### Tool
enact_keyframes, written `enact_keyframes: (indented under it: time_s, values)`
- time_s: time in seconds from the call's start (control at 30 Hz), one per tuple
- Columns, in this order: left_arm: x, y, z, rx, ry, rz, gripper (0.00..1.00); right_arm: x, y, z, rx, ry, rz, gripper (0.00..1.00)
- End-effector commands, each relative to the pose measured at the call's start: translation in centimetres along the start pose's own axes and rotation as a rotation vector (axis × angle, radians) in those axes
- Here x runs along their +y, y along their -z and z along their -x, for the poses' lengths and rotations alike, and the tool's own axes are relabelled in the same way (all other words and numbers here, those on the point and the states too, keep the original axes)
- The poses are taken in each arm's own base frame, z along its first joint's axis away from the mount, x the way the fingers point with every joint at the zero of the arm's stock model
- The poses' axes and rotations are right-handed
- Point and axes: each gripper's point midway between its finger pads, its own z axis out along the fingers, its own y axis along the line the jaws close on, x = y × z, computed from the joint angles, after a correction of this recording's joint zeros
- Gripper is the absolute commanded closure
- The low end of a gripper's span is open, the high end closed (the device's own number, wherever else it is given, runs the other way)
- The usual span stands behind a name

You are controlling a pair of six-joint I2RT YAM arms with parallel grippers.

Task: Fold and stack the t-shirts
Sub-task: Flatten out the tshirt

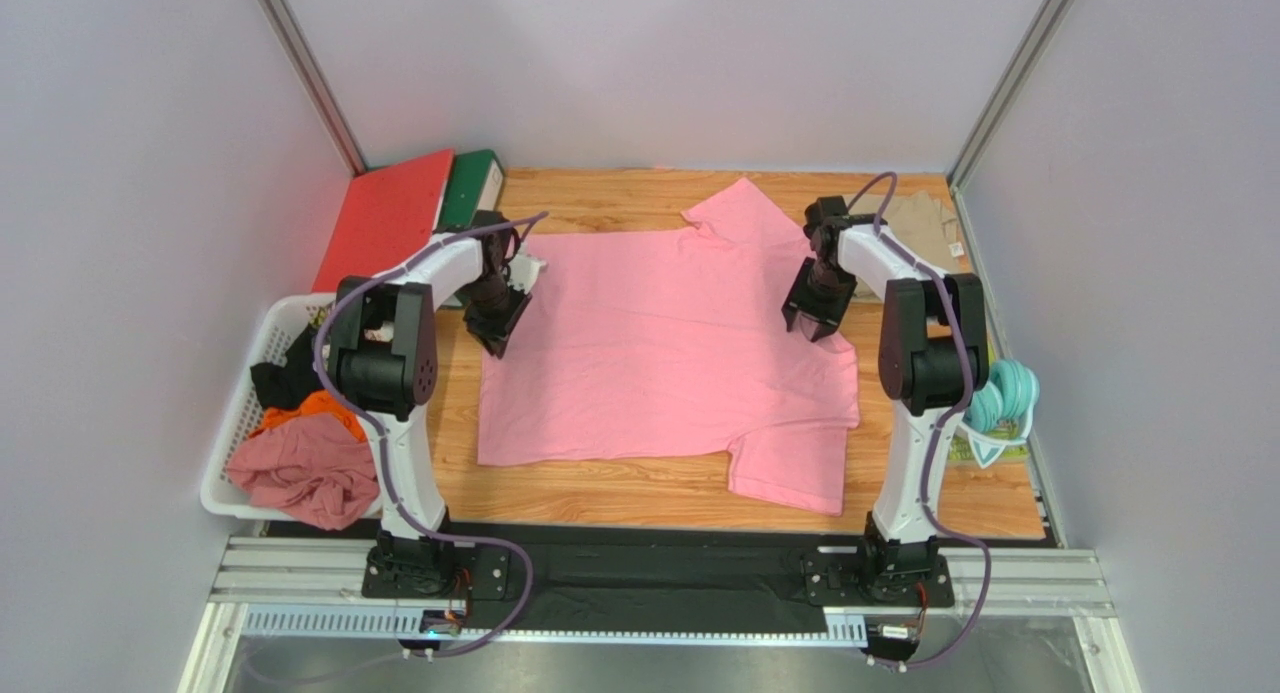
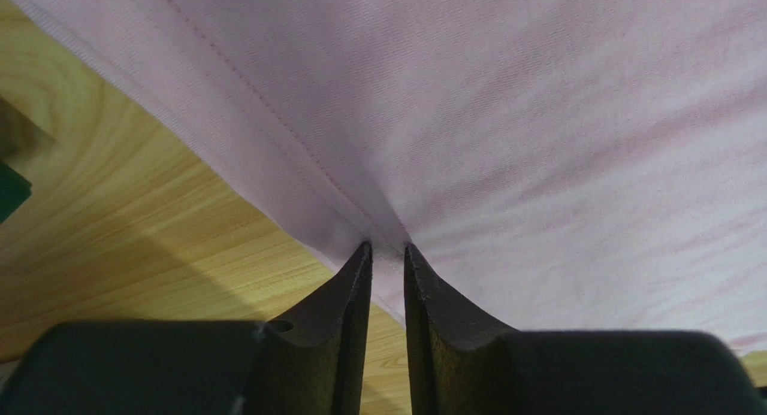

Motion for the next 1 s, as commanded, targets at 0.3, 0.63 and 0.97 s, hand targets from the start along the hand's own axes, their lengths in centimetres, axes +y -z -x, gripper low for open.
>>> enact_keyframes:
  time_s: [0.3,0.63,0.97]
  values:
    - [0.9,3.3,2.5,-0.119,-0.01,0.036,0.73,1.7,1.4,0.3,0.015,0.02,0.094,0.45]
    - [5.5,4.1,2.0,-0.117,0.061,0.084,0.73,3.7,5.5,0.0,-0.021,0.041,0.172,0.41]
    - [-0.2,7.1,2.7,-0.191,0.032,-0.055,0.73,4.2,11.1,-1.2,-0.103,0.076,0.241,0.39]
